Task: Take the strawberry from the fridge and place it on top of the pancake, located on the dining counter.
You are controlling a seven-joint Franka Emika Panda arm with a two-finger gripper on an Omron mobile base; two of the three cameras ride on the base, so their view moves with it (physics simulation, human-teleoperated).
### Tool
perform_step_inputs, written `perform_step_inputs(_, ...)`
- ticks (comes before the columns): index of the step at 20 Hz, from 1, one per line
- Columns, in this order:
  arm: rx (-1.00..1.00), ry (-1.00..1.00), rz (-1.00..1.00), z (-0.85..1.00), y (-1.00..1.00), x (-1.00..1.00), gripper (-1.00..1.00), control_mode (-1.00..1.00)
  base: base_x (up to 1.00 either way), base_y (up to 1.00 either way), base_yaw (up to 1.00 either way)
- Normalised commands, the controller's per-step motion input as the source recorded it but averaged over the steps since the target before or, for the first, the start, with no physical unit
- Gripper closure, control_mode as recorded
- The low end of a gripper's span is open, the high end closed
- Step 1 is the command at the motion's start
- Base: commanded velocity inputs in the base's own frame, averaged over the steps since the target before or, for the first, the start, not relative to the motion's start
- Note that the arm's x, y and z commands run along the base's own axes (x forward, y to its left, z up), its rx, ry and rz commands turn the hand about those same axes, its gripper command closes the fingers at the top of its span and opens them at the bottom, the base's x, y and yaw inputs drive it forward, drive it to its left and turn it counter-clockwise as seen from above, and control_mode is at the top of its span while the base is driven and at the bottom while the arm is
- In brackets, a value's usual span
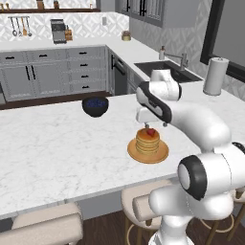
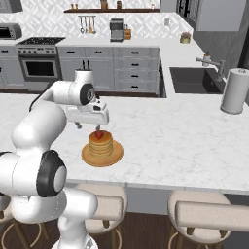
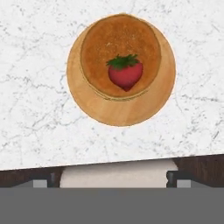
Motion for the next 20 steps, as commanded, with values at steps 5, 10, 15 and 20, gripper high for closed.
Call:
perform_step_inputs(5,-0.13,0.0,0.02,0.28,0.75,-1.0,-1.0,-1.0,0.0,0.0,0.0)
perform_step_inputs(10,-0.18,0.0,0.0,0.0,0.97,-1.0,-1.0,-1.0,0.0,0.0,0.0)
perform_step_inputs(15,-0.11,0.0,0.0,0.0,0.61,-1.0,-1.0,-1.0,0.0,0.0,0.0)
perform_step_inputs(20,0.0,0.01,0.0,-0.05,-0.17,-0.88,-1.0,-1.0,0.0,0.0,0.0)
